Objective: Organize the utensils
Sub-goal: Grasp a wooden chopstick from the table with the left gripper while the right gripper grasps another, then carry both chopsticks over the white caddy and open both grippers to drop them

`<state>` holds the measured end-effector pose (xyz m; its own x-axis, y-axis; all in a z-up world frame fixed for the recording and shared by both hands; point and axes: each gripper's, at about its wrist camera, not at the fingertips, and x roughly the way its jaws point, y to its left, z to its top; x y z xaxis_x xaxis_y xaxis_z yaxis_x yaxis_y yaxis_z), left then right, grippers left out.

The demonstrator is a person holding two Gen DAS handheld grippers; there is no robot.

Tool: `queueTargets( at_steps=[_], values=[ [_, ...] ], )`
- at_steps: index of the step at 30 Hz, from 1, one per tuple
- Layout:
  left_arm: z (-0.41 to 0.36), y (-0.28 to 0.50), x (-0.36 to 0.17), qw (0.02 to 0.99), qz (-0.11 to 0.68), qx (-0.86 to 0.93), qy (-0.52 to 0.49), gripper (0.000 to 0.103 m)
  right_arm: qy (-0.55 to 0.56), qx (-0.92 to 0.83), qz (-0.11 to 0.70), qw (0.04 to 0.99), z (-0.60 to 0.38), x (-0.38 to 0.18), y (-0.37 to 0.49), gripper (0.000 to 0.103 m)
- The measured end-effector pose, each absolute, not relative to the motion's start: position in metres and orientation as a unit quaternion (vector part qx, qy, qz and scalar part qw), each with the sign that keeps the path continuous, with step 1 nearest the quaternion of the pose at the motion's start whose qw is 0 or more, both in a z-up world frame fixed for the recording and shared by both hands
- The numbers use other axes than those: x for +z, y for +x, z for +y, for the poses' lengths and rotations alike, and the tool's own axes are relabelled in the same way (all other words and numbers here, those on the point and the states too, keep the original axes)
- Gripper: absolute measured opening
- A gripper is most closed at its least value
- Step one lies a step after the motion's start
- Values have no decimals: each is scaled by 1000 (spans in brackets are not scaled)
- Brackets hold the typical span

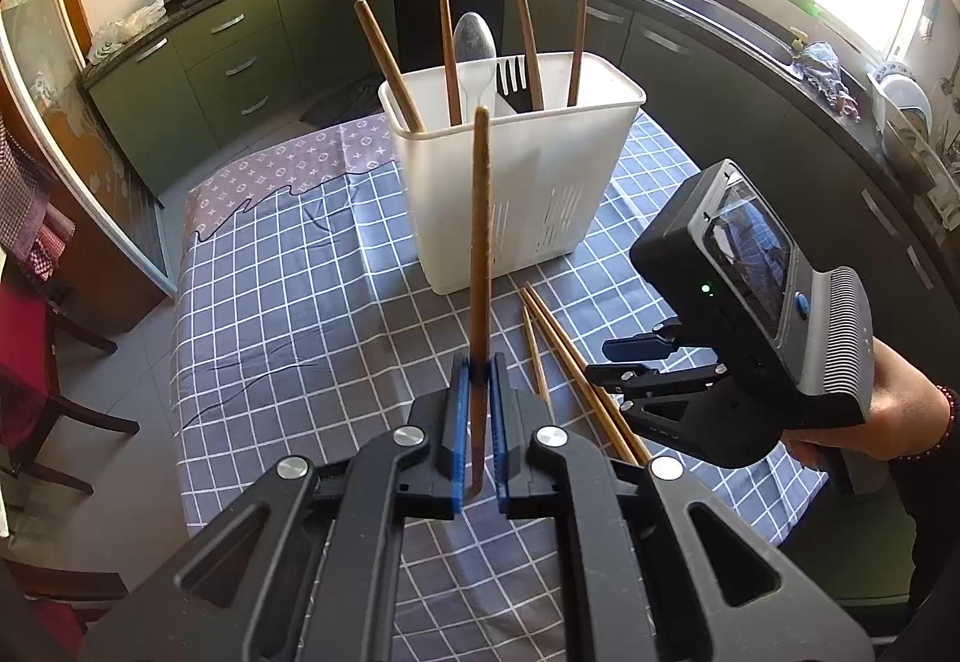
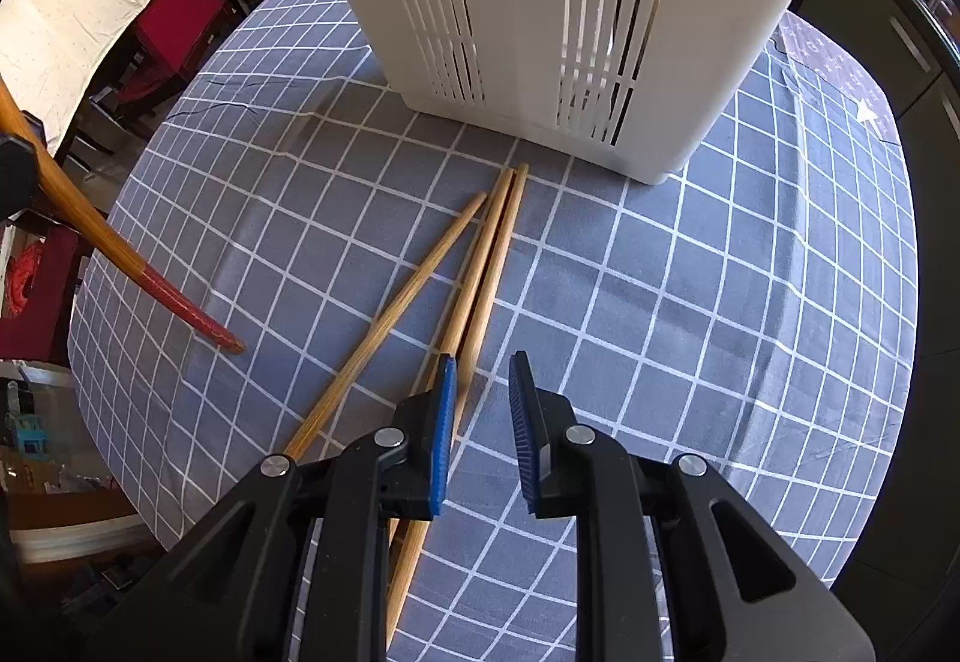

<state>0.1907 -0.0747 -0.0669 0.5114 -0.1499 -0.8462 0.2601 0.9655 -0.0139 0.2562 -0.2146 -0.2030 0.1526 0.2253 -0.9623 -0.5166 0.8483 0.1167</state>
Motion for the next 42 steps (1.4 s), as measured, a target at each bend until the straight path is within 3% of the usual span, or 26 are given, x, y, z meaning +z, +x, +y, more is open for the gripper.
queueTargets(
  at_steps=[22, 42],
  values=[
    [-70, 186, -65, 869, 477, -115, 58, 7, -154, 243, 584, 759, -172, -213, 248, 7],
    [-66, 181, -64, 870, 477, -110, 59, 7, -89, 260, 400, 874, -264, -60, 172, 7]
  ],
)
